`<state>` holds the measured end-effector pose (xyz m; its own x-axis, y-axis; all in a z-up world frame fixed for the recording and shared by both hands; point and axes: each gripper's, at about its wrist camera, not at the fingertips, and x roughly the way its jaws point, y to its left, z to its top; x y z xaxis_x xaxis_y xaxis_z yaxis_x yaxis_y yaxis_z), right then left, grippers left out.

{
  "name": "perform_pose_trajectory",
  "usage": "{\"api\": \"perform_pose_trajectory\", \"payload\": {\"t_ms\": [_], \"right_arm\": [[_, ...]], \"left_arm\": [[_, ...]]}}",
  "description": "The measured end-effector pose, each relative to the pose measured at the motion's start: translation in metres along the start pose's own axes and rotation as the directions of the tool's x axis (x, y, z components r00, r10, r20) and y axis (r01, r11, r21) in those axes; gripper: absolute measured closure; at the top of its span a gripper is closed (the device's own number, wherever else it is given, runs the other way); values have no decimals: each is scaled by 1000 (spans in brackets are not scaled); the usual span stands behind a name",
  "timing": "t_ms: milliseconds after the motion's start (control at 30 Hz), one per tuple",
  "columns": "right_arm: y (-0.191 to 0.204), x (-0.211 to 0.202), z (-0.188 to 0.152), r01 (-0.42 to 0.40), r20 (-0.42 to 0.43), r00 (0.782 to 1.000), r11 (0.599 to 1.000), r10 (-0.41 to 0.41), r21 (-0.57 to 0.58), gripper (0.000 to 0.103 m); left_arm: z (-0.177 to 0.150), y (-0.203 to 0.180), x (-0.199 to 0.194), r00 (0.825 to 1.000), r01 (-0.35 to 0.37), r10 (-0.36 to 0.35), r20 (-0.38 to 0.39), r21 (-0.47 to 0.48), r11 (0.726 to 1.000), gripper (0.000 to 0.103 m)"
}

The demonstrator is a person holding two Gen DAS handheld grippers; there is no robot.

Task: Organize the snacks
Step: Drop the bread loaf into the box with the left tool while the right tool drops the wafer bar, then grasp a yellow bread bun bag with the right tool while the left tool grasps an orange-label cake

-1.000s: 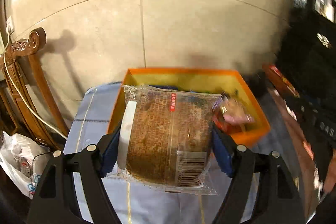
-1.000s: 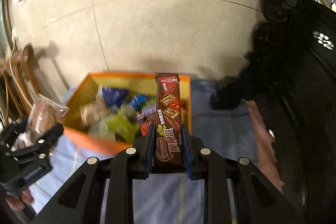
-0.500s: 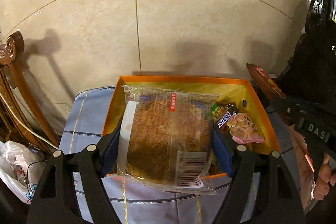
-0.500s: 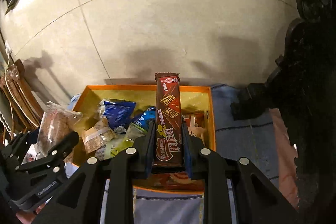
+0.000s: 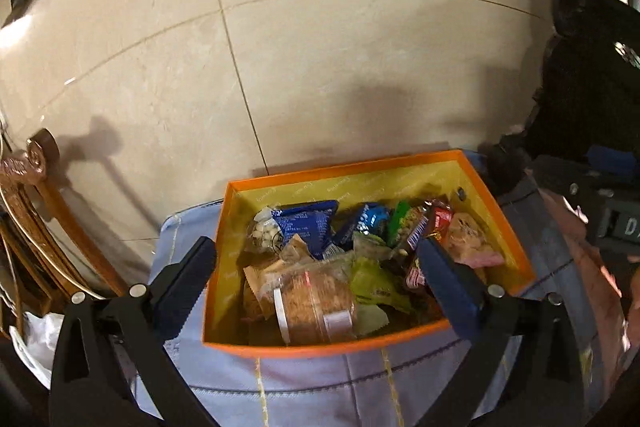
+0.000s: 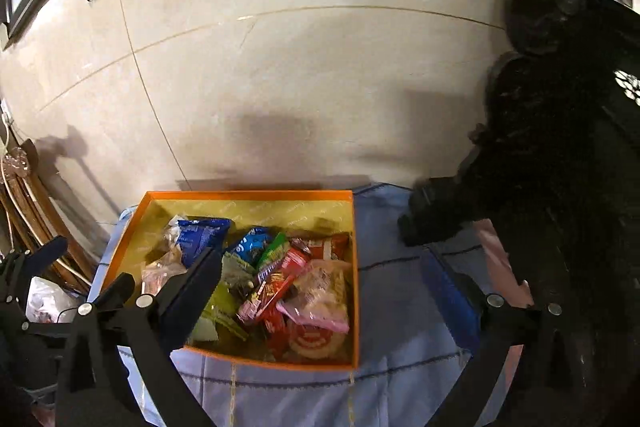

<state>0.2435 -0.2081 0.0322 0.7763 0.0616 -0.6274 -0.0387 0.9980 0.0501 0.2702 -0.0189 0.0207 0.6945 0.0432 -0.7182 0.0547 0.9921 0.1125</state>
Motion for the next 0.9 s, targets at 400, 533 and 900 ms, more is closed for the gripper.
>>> {"api": "perform_pose_trajectory", "payload": {"t_ms": [400,533,900], "right_arm": [[-100,-52,-167,137,-317,945,980,-86,141,4],[-109,-49,-232,179,-455,886,970,-88,162,4],[-69,-25,-331,169,-646,763,958,21,232,3]], "left_arm": [[-168,-47,-89,986,58,-52,-161,37,998,4],[-239,-67,-110,950,130,-125,-285,-2,992,4],[-359,-121,-128,835,339,-252,-488,97,936,4]]}}
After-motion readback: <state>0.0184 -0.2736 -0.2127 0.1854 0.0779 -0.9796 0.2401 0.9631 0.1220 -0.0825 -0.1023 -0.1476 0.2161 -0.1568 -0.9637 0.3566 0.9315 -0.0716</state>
